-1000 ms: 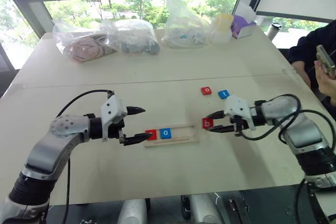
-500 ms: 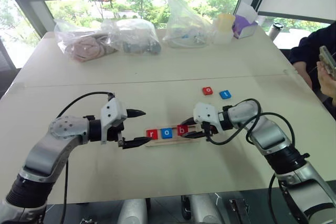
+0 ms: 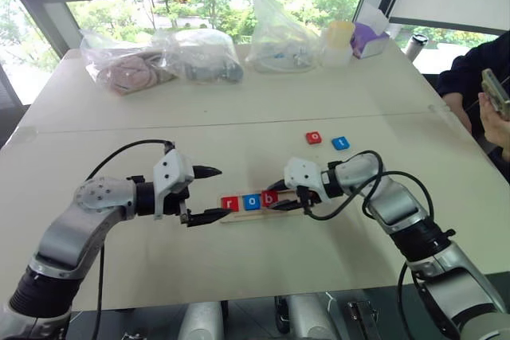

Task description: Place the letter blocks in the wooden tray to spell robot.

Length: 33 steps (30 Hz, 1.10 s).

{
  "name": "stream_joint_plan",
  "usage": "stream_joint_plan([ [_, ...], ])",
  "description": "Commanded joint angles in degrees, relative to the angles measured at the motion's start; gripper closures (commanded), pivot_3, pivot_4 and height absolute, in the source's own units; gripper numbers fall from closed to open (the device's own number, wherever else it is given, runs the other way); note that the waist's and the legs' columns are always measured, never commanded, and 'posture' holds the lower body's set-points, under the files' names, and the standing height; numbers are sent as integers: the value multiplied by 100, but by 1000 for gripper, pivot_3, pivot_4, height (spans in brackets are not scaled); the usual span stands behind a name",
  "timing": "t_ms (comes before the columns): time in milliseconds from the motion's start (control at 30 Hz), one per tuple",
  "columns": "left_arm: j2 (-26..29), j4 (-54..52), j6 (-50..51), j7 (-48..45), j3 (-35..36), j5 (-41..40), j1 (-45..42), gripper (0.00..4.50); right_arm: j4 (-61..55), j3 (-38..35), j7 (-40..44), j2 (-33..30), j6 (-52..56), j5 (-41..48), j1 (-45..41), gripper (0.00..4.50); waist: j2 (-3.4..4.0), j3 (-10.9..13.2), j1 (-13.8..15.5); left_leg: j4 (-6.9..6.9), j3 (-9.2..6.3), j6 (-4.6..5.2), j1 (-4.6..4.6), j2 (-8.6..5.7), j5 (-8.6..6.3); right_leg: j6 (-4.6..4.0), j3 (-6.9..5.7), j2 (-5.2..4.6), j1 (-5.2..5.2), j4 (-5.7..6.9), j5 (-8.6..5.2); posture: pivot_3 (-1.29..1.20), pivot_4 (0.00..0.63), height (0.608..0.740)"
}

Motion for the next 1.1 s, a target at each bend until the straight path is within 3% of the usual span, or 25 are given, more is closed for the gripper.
stream_joint_plan([
  [33, -12, -197, -73, 45, 53, -18, 19, 0, 21, -18, -2, 44, -121, -48, -126, 3352, 0, 0, 0, 0, 0, 0, 0, 0, 0, 0, 0, 0, 0, 0, 0, 0, 150, 740],
  [100, -16, -213, -75, 71, 51, -20, 35, 0, 49, -12, 5, 54, -138, -67, -134, 3352, 0, 0, 0, 0, 0, 0, 0, 0, 0, 0, 0, 0, 0, 0, 0, 0, 150, 740],
  [300, -31, -240, -78, 138, 46, -9, 55, 0, 69, 20, 51, 57, -152, -115, -130, 346, 0, 0, 0, 0, 0, 0, 0, 0, 0, 0, 0, 0, 0, 1, 0, 0, 150, 740],
  [333, -33, -242, -77, 145, 47, -8, 57, 0, 63, 9, 54, 65, -140, -118, -138, 46, 0, 0, 0, 0, 0, 0, 0, 0, 0, 0, 0, 0, 0, 2, 0, 0, 150, 740],
  [533, -47, -215, -85, 177, 26, 6, 31, 0, 45, -371, -169, 165, 155, 76, -392, 46, 0, 0, -8, 1, 0, 0, 2, 0, 0, 0, 0, 0, 0, 4, 0, 0, 150, 740],
  [767, -101, -174, -91, 176, -13, 25, -29, 0, 843, -1208, -1357, 360, 519, 77, -978, 46, -1, -1, 9, 5, 1, 0, 5, 0, 0, -1, 2, 0, -1, 20, 0, 0, 150, 740],
  [1100, -172, -114, -125, 162, -44, 85, -74, 0, 424, -888, -1452, 327, -412, -211, -234, 46, 0, 0, -17, -3, 0, 0, 7, 0, 0, 4, 5, 2, -5, 23, -4, 0, 150, 740],
])
